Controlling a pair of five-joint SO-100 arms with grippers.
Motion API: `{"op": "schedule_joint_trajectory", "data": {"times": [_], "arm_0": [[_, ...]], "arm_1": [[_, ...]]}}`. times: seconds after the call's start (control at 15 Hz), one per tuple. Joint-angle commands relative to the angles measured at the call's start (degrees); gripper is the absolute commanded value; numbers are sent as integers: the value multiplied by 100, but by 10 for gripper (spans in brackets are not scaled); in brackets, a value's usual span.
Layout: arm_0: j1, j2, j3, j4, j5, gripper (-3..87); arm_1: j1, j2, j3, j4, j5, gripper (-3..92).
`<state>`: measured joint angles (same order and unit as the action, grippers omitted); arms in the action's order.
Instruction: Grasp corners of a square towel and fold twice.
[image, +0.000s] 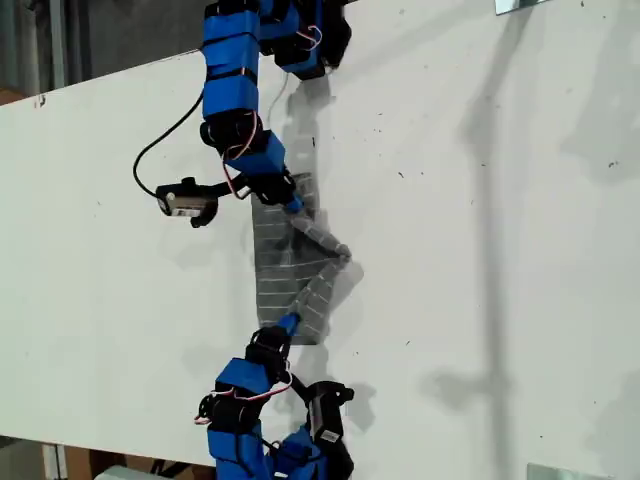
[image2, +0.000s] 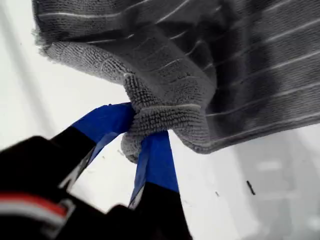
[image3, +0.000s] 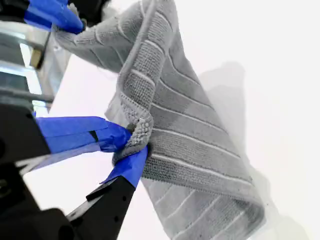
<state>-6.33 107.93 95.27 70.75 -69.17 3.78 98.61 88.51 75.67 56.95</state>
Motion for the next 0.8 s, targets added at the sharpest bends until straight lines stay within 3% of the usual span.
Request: {"op": "schedule_joint_trajectory", "data": {"times": [0.0, 0.33, 0.6, 0.73], "arm_0": [[-756, 729, 369, -97, 220, -1], [-2479, 563, 264, 35, 835, -1], [-3296, -396, -765, 404, 1239, -1], [-3507, -817, -773, 360, 1301, -1]], "arm_1": [[870, 290, -53, 9, -378, -1], [2399, 299, -9, 105, -940, -1], [3270, -264, -202, -88, -1222, -1], [3305, -686, -62, -202, -1283, -1]]}}
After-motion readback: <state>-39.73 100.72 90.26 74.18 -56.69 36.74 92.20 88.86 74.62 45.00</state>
